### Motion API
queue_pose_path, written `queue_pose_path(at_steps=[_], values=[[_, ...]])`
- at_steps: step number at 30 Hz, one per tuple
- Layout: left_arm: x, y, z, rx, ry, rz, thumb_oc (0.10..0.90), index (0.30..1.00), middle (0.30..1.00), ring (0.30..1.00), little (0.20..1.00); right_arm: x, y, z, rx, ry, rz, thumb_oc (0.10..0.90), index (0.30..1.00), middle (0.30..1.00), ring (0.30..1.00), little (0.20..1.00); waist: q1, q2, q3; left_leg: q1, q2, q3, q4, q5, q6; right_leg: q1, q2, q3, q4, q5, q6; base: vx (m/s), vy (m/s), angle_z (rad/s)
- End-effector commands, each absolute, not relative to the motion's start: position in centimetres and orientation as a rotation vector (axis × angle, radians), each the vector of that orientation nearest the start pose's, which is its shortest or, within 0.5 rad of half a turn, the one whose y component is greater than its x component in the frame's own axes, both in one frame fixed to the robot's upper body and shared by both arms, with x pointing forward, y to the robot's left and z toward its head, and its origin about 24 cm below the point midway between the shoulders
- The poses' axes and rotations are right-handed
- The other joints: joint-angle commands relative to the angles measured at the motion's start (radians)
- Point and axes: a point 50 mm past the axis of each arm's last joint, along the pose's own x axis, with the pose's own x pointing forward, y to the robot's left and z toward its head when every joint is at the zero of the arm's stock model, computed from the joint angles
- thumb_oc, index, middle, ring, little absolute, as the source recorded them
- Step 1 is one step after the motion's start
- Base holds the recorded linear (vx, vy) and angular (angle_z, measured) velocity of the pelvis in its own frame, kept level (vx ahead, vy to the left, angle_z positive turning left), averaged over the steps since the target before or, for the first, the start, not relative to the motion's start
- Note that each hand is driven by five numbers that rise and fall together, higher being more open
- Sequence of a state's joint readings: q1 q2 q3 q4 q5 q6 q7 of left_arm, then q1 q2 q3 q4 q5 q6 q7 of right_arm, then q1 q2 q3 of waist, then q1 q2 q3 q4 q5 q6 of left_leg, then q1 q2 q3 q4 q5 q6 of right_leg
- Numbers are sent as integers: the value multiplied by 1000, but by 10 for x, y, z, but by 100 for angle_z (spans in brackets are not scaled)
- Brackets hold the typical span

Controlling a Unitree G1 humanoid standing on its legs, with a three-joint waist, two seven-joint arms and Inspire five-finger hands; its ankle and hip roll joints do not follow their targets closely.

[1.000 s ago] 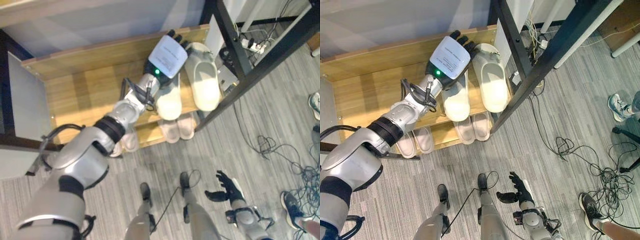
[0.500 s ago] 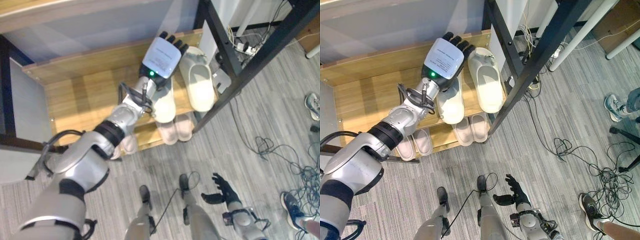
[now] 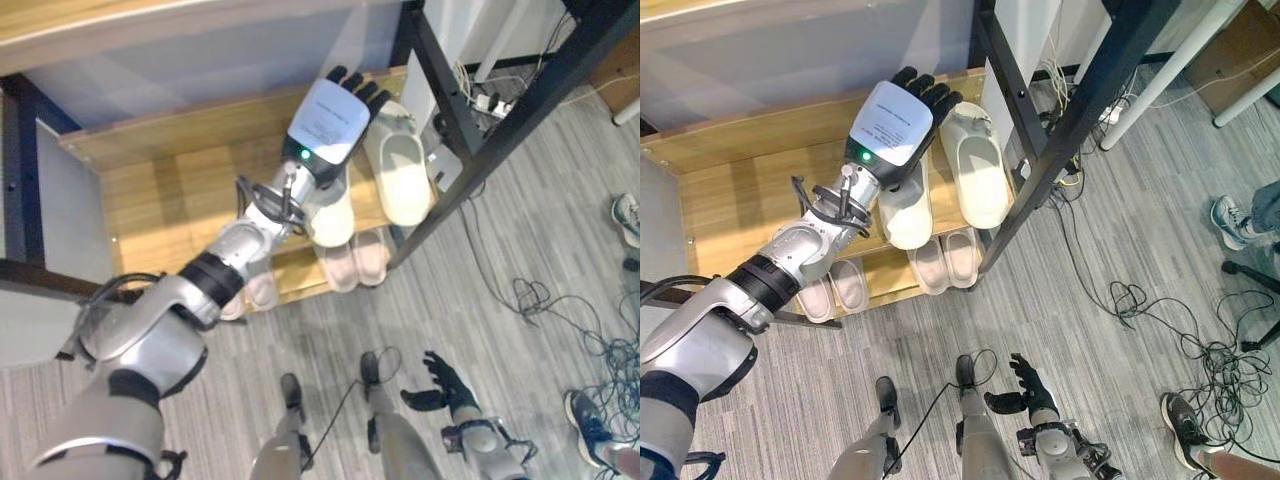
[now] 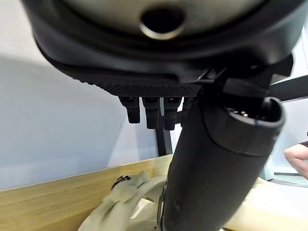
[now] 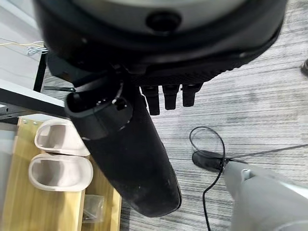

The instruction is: Arrange the slippers neatly on the shoe rack.

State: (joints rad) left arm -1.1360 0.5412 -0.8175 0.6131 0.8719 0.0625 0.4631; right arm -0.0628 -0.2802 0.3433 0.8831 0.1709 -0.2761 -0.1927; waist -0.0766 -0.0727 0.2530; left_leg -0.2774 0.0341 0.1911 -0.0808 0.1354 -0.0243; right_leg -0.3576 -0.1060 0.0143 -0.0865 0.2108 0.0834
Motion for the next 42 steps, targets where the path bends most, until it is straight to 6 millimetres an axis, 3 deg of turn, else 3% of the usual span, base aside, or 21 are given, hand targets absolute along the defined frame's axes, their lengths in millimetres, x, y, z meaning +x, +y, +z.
queue_pose_path(at_steps=[1, 10, 16, 17, 21, 23, 26, 28, 29, 36, 42], values=[[380, 99, 289, 1656, -1043, 323, 800, 900, 900, 900, 900, 189, -229, -97, -297, 542, -131, 800, 900, 900, 900, 900, 20, 79, -44, -21, 35, -133, -6, -85, -42, 98, -32, -88, 27, -174, 94, 0, 0, 0], [376, 106, 259, 1679, -1011, 239, 800, 900, 900, 900, 900, 184, -229, -100, -276, 565, -146, 800, 900, 900, 900, 900, 33, 77, -76, 14, 39, -135, -6, -92, -44, 138, -28, -97, 28, -188, 90, 0, 0, 0], [360, 112, 245, 1622, -1027, 186, 800, 900, 900, 900, 900, 178, -225, -106, -238, 595, -158, 800, 900, 900, 900, 900, 48, 75, -108, 60, 39, -136, -6, -103, -45, 184, -25, -108, 29, -198, 90, 36, -16, 5], [352, 118, 233, 1555, -1012, 154, 800, 900, 900, 900, 900, 171, -222, -112, -225, 640, -168, 800, 900, 900, 900, 900, 63, 73, -133, 88, 38, -141, -6, -107, -45, 213, -24, -117, 31, -205, 86, 67, -25, 16], [344, 139, 219, 1504, -950, 183, 800, 900, 900, 900, 900, 161, -219, -121, -199, 695, -180, 800, 900, 900, 900, 900, 71, 74, -146, 119, 36, -143, -6, -112, -47, 250, -24, -128, 23, -211, 82, 55, -19, 2], [348, 161, 195, 1530, -792, 223, 800, 900, 900, 900, 900, 159, -216, -124, -191, 721, -182, 800, 900, 900, 900, 900, 80, 76, -156, 126, 35, -146, -6, -109, -48, 259, -24, -132, 16, -210, 78, 28, -23, 7], [348, 162, 186, 1541, -743, 203, 800, 900, 900, 900, 900, 160, -217, -123, -192, 718, -187, 800, 900, 900, 900, 900, 82, 77, -157, 126, 35, -148, -6, -109, -47, 262, -23, -133, 14, -209, 77, 4, -5, 1], [351, 168, 159, 1570, -609, 160, 800, 900, 900, 900, 900, 159, -215, -125, -189, 739, -180, 800, 900, 900, 900, 900, 86, 78, -163, 128, 33, -150, -6, -109, -45, 264, -23, -132, 5, -203, 75, 0, 0, 0], [353, 174, 131, 1572, -478, 118, 800, 900, 900, 900, 900, 158, -214, -126, -196, 752, -164, 800, 900, 900, 900, 900, 83, 78, -168, 125, 32, -150, -6, -109, -44, 259, -23, -127, 2, -199, 75, 0, 0, 0], [357, 166, 87, 1532, -289, 31, 800, 900, 900, 900, 900, 158, -217, -127, -222, 763, -153, 800, 900, 900, 900, 900, 66, 79, -170, 113, 33, -143, -6, -107, -40, 235, -24, -109, 1, -189, 74, 0, 0, 0], [367, 146, 92, 1479, -311, 10, 800, 900, 900, 900, 900, 163, -222, -125, -237, 758, -171, 800, 900, 900, 900, 900, 55, 87, -153, 91, 33, -142, -6, -99, -39, 207, -23, -98, 3, -182, 75, -26, 4, -2]])
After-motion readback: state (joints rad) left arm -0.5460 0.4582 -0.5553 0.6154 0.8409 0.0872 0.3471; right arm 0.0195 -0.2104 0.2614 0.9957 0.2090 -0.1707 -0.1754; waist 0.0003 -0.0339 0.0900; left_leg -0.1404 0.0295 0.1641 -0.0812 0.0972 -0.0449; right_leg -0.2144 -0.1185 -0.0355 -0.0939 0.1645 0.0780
